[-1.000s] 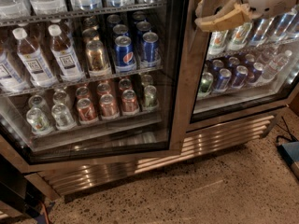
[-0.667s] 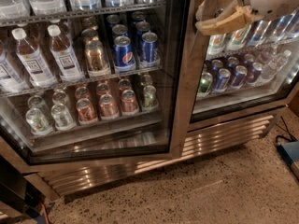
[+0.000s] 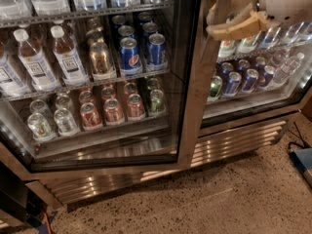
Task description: Open left fridge door
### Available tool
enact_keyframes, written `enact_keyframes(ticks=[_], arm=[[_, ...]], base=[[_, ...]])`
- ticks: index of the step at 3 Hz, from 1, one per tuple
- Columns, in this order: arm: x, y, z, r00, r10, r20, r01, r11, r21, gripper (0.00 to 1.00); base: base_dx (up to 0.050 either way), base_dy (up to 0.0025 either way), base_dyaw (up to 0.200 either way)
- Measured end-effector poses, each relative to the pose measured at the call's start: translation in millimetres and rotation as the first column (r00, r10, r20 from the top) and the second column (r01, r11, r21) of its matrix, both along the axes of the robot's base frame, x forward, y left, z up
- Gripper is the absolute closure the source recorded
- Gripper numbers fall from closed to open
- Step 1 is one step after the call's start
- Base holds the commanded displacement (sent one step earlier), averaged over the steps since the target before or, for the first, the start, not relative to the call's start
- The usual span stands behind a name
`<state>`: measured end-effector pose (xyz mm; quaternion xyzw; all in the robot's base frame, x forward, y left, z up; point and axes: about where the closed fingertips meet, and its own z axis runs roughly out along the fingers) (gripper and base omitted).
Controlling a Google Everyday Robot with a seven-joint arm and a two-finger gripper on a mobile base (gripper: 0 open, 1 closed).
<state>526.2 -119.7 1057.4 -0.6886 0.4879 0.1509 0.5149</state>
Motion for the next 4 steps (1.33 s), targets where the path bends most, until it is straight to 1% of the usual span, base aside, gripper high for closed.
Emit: enact_keyframes(ticks=[1, 2, 3, 4], arm=[[-16.5, -2.0, -2.3, 0.9999, 0.005, -0.014, -0.005, 1.0, 0.006, 1.0], [-16.5, -2.0, -2.4, 0.9999, 0.005, -0.014, -0.005, 1.0, 0.005, 1.0], [-20.2, 2.3, -4.9, 0.9999, 0.014, 0.009, -0.014, 0.999, -0.035, 1.0], [-23.3, 1.0, -4.9, 0.9999, 0.014, 0.009, -0.014, 0.999, -0.035, 1.0]], base=[[0.0, 0.0, 0.0], [0.0, 0.0, 0.0], [0.0, 0.0, 0.0], [0.0, 0.0, 0.0]])
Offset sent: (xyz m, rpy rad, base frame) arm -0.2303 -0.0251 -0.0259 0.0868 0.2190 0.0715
